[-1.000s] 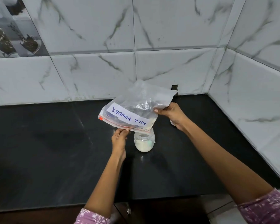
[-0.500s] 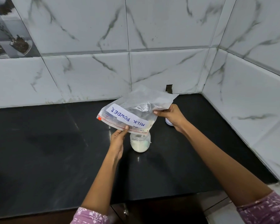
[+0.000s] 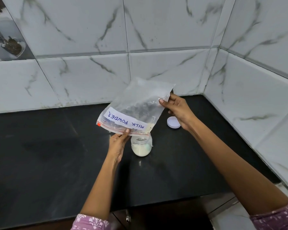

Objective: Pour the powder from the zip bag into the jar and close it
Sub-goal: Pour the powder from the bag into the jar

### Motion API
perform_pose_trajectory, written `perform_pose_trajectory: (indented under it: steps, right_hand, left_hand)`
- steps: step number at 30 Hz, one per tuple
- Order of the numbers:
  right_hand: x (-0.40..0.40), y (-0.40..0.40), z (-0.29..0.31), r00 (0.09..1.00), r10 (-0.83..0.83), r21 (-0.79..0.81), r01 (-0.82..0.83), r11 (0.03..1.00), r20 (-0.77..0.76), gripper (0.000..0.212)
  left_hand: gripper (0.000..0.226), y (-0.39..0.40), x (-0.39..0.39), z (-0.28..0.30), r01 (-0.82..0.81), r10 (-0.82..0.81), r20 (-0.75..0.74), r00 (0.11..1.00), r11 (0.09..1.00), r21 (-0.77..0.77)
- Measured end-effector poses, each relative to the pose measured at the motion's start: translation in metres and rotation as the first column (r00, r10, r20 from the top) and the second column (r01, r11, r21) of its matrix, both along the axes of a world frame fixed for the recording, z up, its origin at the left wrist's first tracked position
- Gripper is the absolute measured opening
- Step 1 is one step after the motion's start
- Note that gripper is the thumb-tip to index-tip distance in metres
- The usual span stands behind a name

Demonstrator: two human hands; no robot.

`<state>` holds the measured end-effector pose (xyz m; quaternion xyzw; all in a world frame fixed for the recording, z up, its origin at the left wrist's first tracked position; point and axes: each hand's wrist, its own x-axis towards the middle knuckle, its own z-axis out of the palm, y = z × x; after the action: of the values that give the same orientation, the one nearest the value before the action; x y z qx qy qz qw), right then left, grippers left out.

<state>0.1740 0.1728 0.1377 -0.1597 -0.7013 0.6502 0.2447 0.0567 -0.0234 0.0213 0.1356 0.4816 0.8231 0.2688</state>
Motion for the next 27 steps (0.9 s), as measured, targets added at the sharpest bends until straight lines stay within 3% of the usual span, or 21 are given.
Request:
perform_pose_trajectory:
  steps: [7, 12, 16, 27]
  right_hand:
    - [0.015, 0.003, 0.016, 1.0, -0.011, 0.104, 0.009, 0.995, 0.014, 0.015]
    - [0.018, -0.001, 0.018, 0.997, 0.069, 0.019, -0.069, 0.997, 0.031, 0.013]
    - [0.018, -0.006, 0.021, 0.998, 0.048, 0.007, -0.048, 0.999, 0.031, 0.035]
    - [0.019, -0.022, 0.027, 0.997, 0.076, 0.065, -0.076, 0.995, 0.007, 0.033]
  left_hand:
    - [0.014, 0.002, 0.002, -0.001, -0.09, 0.084, 0.105, 0.991, 0.995, 0.049]
    - [0.014, 0.005, 0.005, -0.001, -0.111, 0.094, 0.2, 0.975, 0.991, 0.077]
    - [0.017, 0.005, 0.005, 0.0, -0.077, 0.074, 0.142, 0.987, 0.997, 0.014]
    - [0.021, 0.001, 0.007, 0.006, -0.009, 0.01, 0.04, 0.999, 1.0, -0.013]
